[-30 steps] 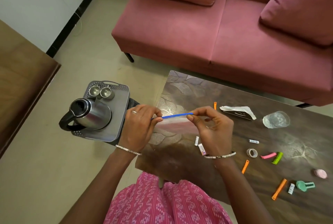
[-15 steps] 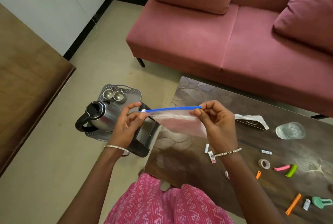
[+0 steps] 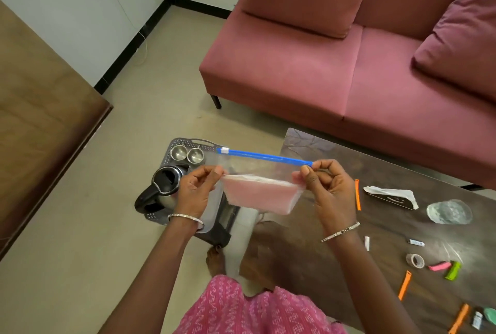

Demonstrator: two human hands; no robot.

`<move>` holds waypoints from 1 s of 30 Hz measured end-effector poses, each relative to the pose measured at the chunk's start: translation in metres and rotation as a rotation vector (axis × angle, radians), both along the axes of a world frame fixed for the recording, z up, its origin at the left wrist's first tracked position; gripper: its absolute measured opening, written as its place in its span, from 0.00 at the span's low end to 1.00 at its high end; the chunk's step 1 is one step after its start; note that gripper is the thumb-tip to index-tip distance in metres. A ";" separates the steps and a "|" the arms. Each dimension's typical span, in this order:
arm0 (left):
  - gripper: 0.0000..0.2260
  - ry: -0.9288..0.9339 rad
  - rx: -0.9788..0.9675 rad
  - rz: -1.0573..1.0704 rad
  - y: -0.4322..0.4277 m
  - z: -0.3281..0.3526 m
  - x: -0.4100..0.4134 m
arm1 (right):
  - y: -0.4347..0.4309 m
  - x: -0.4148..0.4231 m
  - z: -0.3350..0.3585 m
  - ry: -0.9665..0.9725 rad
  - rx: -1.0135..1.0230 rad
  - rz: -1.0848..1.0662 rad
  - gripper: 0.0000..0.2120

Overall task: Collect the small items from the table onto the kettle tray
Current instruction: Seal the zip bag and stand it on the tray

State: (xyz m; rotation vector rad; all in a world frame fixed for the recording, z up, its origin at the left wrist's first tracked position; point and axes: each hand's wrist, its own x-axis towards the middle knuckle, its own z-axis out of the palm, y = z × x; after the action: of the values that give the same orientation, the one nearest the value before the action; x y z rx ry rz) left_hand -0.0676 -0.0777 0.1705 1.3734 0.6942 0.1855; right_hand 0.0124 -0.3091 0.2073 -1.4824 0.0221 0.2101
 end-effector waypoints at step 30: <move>0.05 0.293 -0.058 -0.044 0.278 -0.137 0.075 | 0.303 0.075 -0.167 0.039 -0.550 0.176 0.15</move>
State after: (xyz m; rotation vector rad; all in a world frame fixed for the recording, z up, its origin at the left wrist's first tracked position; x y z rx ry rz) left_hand 0.0072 0.2003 0.0336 1.3728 0.9049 -0.0724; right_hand 0.0873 -0.0065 0.0398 -2.0302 -0.0213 0.3984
